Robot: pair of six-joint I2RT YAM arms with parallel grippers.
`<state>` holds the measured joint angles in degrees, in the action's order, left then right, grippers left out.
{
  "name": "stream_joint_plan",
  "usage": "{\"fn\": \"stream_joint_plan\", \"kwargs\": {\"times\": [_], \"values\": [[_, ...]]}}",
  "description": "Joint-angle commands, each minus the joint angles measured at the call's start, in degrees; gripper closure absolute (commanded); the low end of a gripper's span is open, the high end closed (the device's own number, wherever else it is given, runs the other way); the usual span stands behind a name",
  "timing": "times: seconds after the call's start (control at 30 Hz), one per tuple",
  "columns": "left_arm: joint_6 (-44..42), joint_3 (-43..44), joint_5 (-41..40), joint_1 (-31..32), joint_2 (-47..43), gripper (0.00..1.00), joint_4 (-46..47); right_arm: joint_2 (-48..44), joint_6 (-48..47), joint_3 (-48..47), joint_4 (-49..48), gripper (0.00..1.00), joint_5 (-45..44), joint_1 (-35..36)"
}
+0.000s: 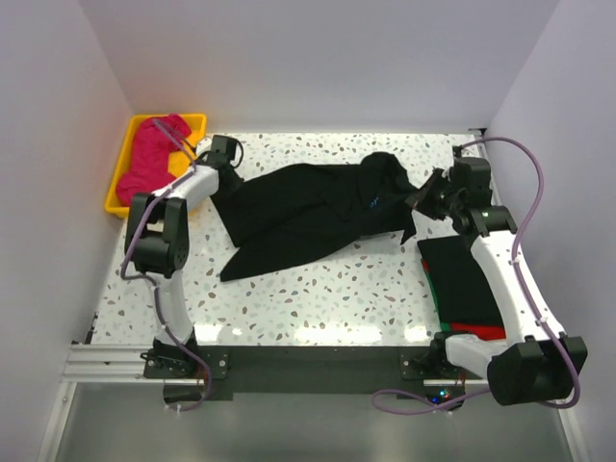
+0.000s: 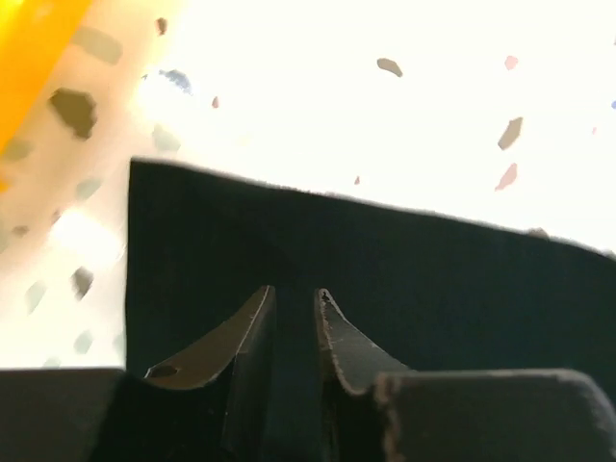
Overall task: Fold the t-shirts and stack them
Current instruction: Flatten the tshirt out
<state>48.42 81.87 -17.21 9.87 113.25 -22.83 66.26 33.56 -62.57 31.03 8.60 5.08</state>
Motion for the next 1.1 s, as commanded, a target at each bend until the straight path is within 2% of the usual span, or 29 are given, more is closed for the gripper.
{"fn": "stream_joint_plan", "kwargs": {"times": [0.0, 0.27, 0.47, 0.57, 0.77, 0.97, 1.07], "values": [[-1.9, 8.6, -2.3, -0.7, 7.1, 0.74, -4.5, -3.1, -0.6, 0.3, 2.4, 1.00, 0.9, -0.2], [-2.6, 17.2, -0.8, -1.0, 16.7, 0.79, -5.8, -5.1, -0.7, 2.2, 3.0, 1.00, 1.6, -0.2], [-6.7, 29.0, 1.8, -2.0, 25.9, 0.79, -6.3, -3.1, -1.0, 3.7, 1.8, 1.00, 2.1, -0.2], [-10.2, 33.9, 5.7, -3.3, 30.0, 0.75, -2.8, -1.9, -1.0, 4.5, 1.1, 1.00, 1.8, -0.2], [-13.0, 43.5, 14.8, -6.2, 35.5, 0.56, 5.7, 0.4, -1.7, 5.6, 0.5, 1.00, 1.7, -0.1], [-10.2, 47.7, 29.8, -9.2, 39.9, 0.37, 14.9, 1.2, -2.2, 7.1, 0.8, 1.00, -1.9, -0.2], [-9.2, 49.4, 35.7, -9.9, 38.6, 0.31, 18.7, 2.4, -2.3, 7.5, 0.2, 1.00, -1.8, -0.2]]}}
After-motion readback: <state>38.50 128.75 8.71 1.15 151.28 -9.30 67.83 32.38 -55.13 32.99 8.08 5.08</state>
